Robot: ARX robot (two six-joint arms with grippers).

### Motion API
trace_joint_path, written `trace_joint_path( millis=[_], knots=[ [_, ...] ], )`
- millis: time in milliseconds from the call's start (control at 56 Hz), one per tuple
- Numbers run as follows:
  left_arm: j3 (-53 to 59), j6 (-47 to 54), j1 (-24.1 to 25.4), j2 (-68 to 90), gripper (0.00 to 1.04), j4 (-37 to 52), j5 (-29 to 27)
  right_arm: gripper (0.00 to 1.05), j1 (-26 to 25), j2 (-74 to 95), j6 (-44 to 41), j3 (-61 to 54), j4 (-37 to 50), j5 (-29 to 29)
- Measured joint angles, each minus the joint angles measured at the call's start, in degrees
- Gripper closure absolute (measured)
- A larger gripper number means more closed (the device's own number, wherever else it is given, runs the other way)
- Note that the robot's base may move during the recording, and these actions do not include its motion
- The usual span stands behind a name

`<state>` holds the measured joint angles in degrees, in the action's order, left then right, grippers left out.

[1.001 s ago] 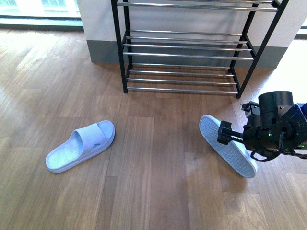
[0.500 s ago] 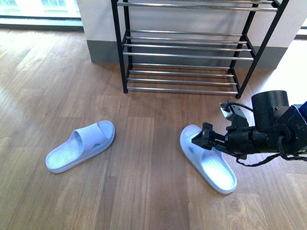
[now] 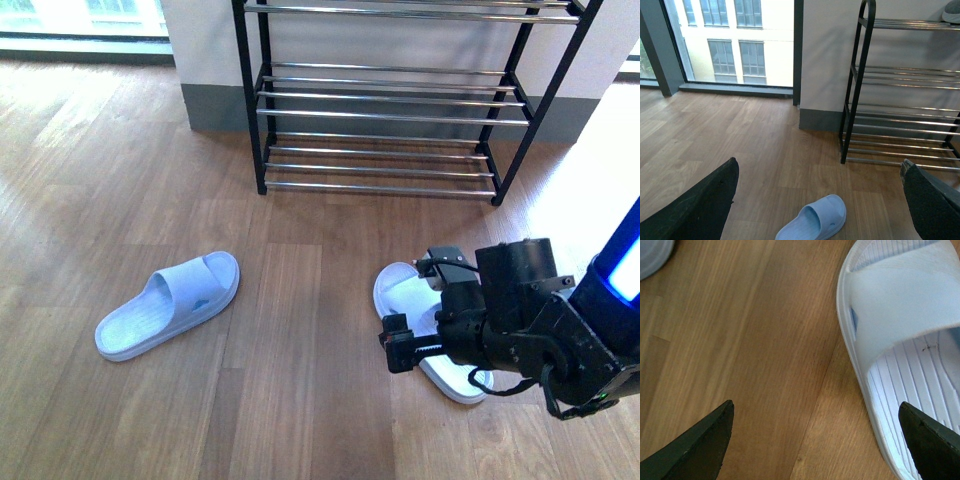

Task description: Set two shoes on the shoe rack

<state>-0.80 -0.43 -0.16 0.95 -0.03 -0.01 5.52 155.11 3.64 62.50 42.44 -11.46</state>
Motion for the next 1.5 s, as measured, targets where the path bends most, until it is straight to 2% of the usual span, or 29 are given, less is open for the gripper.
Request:
trace_joint_path(
  millis=[286,661,894,965,983,1233,1501],
  knots=[
    [0.0,0.0,0.0,0.0,0.09,0.0,0.0,0.09,1.14,7.15,4.55,6.73,2.73,5.95],
    [0.0,0.0,0.0,0.0,0.09,0.0,0.0,0.1,2.08,13.86,6.23,20.17,-3.67,8.28],
    [0.0,0.0,0.0,0.0,0.09,0.0,0.0,0.43,2.45,15.96,5.99,24.22,-5.27,9.53],
    [0.0,0.0,0.0,0.0,0.09,0.0,0.0,0.58,2.45,16.57,6.01,24.74,-5.31,10.05],
    [0.0,0.0,0.0,0.0,0.09,0.0,0.0,0.65,2.47,16.59,6.01,24.55,-4.96,10.27],
    [0.0,0.0,0.0,0.0,0.09,0.0,0.0,1.01,2.73,14.64,6.32,20.02,-1.29,12.13],
    [0.0,0.0,0.0,0.0,0.09,0.0,0.0,1.03,1.42,2.45,9.01,5.62,3.3,16.79]
  ],
)
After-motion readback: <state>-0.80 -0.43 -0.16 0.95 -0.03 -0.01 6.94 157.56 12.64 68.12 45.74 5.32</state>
